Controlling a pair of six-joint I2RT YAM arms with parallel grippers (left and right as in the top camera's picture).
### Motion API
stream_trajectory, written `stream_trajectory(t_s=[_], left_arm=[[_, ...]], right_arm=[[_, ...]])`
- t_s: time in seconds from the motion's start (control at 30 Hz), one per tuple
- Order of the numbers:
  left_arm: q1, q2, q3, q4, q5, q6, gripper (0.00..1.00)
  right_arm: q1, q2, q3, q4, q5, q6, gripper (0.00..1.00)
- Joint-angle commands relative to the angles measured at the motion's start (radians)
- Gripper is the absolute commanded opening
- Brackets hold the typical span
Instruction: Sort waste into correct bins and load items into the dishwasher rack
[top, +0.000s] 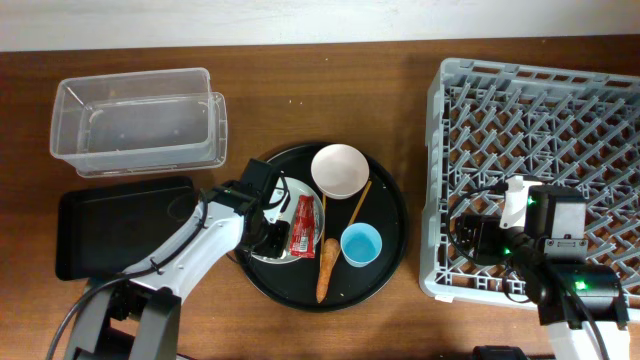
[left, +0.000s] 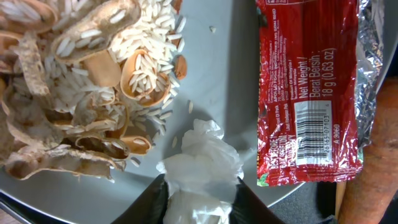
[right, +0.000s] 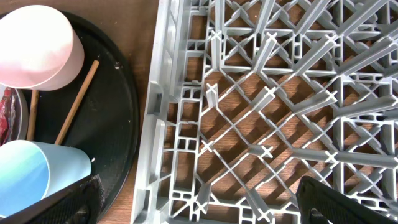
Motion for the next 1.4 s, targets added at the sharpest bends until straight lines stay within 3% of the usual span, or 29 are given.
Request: stream_trajectory(t_s=[0.0,0.03,0.17,0.27,0.5,0.53,0.6,0.67,0.7,0.73,0.83,0.9,0.97,1.07,1.17,1.37], left_arm=[[-0.003,0.002,0.029,-0.017,-0.006,0.002,0.20],[-0.003,0.002,0.047,-0.025,-0.006,0.002,0.13],[0.025,0.000,0.215,-0.127,-0.015,0.031,0.10],[0.152,-0.004,0.498,-0.192,-0.235,0.040,0.10],[0.405,0.080,0.571,0.170,-0.294,0.040,0.10],[0.428,0.131,0.571,0.201,-0.294,0.040,0.15],[0.445,0.192,0.571,0.251,-0.291,0.040,0.68],[0.444,0.180,0.587,0.287,-0.291,0.040,0.68],[0.442,0.171,0.600,0.281,-0.286,0.040,0.68],[0.428,0.137,0.605,0.229,-0.193,0.040,0.68],[0.351,0.093,0.605,-0.069,0.090,0.040,0.68],[0.248,0.104,0.604,-0.333,0.095,0.040,0.72],[0.159,0.107,0.575,-0.425,0.096,0.040,0.74],[0.043,0.109,0.464,-0.391,0.096,0.040,0.78],[-0.055,0.110,0.332,-0.254,0.096,0.039,0.81],[-0.077,0.125,0.212,-0.090,0.096,0.039,0.81]], right_arm=[[-0.005,0.000,0.025,0.000,-0.013,0.008,0.98],[-0.005,0.000,0.025,0.000,-0.013,0.008,0.98],[-0.005,0.000,0.025,0.000,-0.013,0.008,0.98],[-0.005,0.000,0.025,0.001,-0.013,0.007,0.98],[-0.005,0.000,0.025,0.001,-0.013,0.008,0.98],[-0.005,0.000,0.025,0.000,-0.013,0.008,0.98],[-0.005,0.000,0.025,0.001,-0.013,0.008,0.98],[-0.005,0.000,0.025,0.000,-0.013,0.008,0.98],[-0.005,0.000,0.025,0.000,-0.013,0.008,0.98],[-0.005,0.000,0.025,-0.001,-0.013,0.008,0.98],[-0.005,0.000,0.025,-0.003,-0.013,0.008,0.98],[-0.005,0.000,0.025,-0.003,-0.013,0.008,0.98],[-0.005,0.000,0.025,-0.003,-0.013,0.008,0.98],[-0.005,0.000,0.025,-0.007,-0.013,0.008,0.98],[-0.005,0.000,0.025,-0.007,-0.013,0.008,0.98],[-0.005,0.000,0.025,-0.009,-0.013,0.008,0.98]])
